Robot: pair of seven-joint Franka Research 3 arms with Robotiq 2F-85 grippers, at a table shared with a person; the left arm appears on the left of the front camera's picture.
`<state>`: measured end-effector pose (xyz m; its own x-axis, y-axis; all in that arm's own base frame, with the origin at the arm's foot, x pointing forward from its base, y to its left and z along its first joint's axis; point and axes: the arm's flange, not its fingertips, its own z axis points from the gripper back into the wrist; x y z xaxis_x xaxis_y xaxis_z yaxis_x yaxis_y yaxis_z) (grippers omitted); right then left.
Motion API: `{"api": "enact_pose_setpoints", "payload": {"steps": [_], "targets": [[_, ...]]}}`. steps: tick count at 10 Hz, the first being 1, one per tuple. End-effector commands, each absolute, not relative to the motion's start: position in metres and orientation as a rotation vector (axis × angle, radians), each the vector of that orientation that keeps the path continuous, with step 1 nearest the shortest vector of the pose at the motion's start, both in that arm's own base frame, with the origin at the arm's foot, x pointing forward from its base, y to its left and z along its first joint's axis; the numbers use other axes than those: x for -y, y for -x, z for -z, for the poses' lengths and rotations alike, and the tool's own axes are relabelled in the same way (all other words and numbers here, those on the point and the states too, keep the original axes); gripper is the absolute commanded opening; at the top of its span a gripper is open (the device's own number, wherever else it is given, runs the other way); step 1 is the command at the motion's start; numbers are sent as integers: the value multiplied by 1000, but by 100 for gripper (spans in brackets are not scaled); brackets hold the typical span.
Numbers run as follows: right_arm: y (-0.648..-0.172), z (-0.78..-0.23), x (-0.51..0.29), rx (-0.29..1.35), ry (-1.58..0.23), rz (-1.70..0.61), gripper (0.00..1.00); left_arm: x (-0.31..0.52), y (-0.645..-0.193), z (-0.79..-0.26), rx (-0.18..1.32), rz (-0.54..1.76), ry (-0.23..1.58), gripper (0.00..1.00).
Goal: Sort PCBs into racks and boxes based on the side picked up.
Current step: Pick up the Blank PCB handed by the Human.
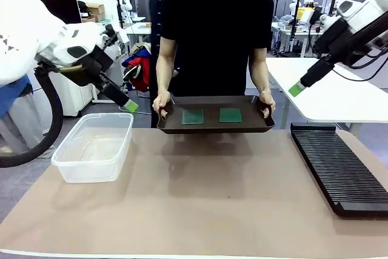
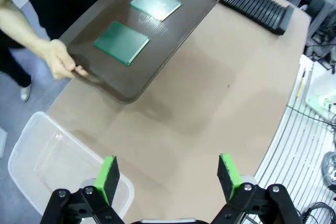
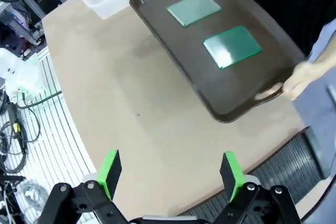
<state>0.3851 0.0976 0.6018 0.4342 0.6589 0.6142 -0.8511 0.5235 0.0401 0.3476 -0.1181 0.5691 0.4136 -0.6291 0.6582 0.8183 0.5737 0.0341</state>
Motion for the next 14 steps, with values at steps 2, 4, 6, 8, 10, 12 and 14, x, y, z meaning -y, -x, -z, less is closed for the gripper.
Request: {"api": "enact_pose_setpoints", "payload": {"steps": [2,4,6,8,10,12,14], "targets": [[-396,-607,-73,690,-428,-1025,100,106,-358,-581,701,985,459,100],[-407,-614,-57,723,-432,-986,100,104,-360,-593,735,997,464,100],[-418,-614,-45,735,-448,-946,100,108,-361,-599,751,999,439,100],[-427,-608,-38,713,-458,-901,100,110,-357,-603,765,1005,396,100],[-419,-611,-40,708,-436,-903,100,112,-355,-606,752,986,413,100],[-419,-611,-40,708,-436,-903,100,112,-355,-606,752,986,413,100],[-419,-611,-40,708,-436,-903,100,112,-355,-606,752,986,413,100]]}}
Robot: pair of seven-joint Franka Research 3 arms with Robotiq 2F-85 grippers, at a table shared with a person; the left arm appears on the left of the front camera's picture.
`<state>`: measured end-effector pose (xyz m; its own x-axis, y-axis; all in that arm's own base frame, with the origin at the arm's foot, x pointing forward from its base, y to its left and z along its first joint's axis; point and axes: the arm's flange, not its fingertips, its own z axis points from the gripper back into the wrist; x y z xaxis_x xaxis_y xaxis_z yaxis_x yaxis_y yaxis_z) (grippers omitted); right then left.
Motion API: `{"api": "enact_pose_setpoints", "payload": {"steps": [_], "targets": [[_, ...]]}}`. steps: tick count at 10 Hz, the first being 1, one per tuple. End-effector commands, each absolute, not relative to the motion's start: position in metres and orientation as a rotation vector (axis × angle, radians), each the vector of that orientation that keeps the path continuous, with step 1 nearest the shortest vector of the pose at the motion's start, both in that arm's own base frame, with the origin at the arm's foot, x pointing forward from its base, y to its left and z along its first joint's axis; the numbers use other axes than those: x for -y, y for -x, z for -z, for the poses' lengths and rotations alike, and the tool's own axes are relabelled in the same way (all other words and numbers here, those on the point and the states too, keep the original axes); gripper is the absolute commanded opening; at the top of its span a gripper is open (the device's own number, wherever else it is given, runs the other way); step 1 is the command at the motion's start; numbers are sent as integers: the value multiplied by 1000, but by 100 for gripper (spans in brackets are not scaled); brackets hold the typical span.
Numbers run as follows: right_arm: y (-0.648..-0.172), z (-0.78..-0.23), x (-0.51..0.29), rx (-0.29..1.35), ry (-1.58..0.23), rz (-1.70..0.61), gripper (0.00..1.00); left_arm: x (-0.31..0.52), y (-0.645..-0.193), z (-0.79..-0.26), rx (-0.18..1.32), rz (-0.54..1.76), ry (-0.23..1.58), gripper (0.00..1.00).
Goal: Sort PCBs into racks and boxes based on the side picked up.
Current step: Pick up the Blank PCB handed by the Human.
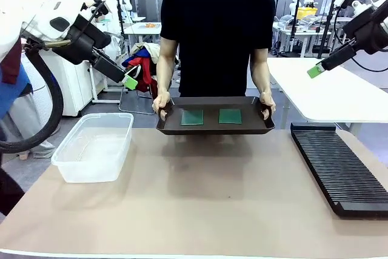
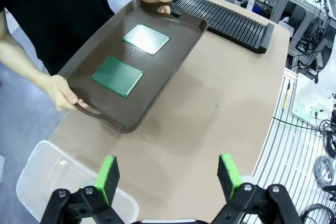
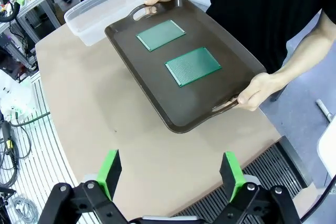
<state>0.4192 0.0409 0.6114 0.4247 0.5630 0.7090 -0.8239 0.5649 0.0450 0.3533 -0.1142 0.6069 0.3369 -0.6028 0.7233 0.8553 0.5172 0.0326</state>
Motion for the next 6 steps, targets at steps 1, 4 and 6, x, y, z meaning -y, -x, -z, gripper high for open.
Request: {"api": "enact_pose_setpoints", "payload": {"steps": [1,4,6], "targets": [[-419,-611,-40,708,-436,-903,100,112,-355,-606,752,986,413,100],[-419,-611,-40,708,-436,-903,100,112,-355,-606,752,986,413,100],[-419,-611,-40,708,-436,-903,100,112,-355,-606,752,986,413,100]]}}
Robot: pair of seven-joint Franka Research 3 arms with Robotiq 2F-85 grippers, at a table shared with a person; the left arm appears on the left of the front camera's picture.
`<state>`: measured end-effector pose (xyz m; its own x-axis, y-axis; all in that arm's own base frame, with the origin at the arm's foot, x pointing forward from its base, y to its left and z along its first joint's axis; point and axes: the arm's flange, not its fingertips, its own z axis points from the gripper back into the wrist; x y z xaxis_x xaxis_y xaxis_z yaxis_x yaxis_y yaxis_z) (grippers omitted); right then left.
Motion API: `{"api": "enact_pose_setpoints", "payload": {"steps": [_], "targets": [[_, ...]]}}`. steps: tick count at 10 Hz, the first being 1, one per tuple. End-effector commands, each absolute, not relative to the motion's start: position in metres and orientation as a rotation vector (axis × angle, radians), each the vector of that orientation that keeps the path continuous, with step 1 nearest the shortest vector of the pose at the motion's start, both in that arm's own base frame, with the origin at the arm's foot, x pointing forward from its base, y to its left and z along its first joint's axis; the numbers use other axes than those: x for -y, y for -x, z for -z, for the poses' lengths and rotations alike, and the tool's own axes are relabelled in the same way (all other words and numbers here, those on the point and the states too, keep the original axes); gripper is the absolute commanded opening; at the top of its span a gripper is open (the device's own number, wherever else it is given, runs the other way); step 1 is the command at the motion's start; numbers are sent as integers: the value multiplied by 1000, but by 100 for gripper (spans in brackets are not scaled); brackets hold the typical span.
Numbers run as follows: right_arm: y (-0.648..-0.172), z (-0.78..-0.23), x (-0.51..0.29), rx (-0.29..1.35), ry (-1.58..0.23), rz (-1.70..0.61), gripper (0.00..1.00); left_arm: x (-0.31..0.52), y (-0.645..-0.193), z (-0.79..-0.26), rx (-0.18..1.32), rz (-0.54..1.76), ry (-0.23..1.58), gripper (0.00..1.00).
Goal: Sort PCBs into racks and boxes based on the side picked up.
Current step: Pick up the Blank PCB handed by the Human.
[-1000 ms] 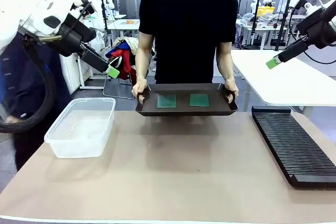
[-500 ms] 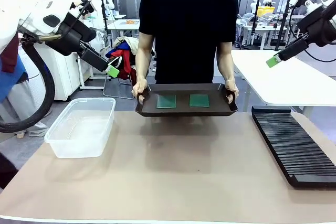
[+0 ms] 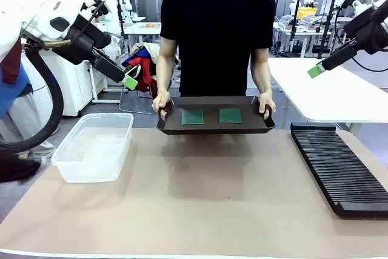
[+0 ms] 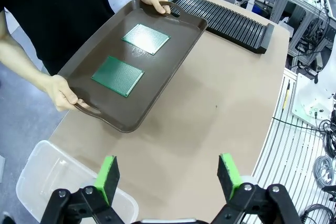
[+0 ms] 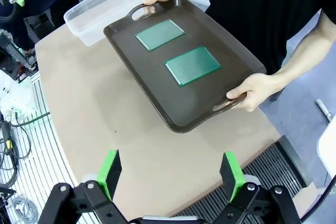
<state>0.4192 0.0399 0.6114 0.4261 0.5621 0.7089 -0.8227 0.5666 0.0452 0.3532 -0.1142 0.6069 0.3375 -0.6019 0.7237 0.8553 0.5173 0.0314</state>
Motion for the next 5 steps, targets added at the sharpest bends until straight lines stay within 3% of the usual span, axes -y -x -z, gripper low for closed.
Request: {"api": "enact_pose_setpoints", "payload": {"steps": [1,5], "targets": [[-419,-611,-40,708,-436,-903,100,112,-355,-606,752,986,413,100],[-419,-611,-40,708,-436,-903,100,112,-355,-606,752,986,413,100]]}}
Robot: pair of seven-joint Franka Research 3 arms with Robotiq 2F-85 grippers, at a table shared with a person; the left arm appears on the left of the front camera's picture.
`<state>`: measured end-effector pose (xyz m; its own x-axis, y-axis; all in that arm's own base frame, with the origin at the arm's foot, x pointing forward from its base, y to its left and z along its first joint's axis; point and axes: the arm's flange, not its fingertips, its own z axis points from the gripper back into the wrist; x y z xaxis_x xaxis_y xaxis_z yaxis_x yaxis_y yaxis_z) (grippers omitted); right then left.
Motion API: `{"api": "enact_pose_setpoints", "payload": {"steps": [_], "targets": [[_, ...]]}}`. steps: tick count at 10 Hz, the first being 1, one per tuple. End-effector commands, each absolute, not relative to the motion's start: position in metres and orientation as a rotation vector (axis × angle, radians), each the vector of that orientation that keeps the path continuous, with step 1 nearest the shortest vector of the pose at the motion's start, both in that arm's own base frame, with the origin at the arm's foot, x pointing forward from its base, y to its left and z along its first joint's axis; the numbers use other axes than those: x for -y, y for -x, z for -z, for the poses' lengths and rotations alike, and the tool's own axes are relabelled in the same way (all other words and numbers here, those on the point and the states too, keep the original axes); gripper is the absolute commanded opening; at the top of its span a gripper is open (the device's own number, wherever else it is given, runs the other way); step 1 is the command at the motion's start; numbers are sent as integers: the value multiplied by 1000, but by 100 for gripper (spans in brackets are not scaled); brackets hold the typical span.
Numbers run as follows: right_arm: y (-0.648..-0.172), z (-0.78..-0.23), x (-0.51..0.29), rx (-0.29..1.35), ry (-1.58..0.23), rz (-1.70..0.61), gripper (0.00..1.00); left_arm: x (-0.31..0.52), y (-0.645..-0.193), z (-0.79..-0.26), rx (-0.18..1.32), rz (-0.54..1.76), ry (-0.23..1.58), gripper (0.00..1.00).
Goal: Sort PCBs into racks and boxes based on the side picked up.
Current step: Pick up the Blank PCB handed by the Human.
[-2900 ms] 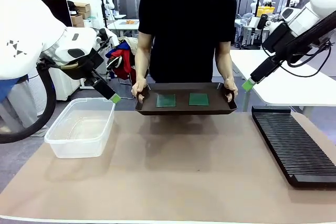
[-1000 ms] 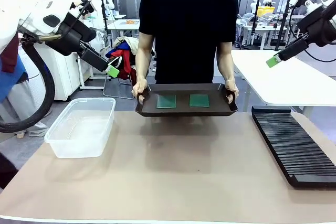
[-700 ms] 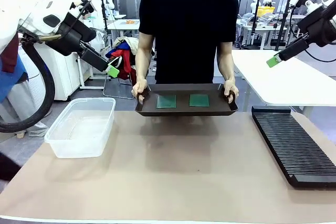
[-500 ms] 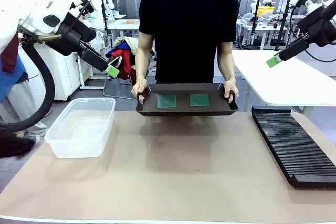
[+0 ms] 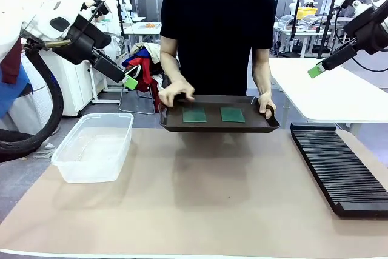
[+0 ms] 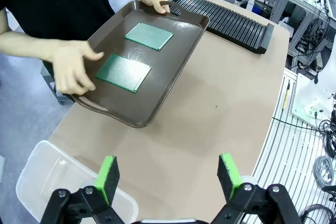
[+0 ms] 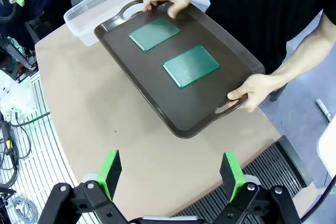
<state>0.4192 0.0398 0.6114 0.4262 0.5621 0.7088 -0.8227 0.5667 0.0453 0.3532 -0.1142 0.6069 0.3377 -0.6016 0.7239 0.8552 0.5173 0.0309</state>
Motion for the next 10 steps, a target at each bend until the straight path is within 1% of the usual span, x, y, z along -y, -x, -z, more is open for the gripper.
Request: {"api": "enact_pose_setpoints", "payload": {"steps": [1,10], "targets": [[-419,-611,-40,708,-436,-903,100,112,-355,-606,752,986,413,100],[-419,-611,-40,708,-436,-903,100,112,-355,-606,752,986,413,100]]}}
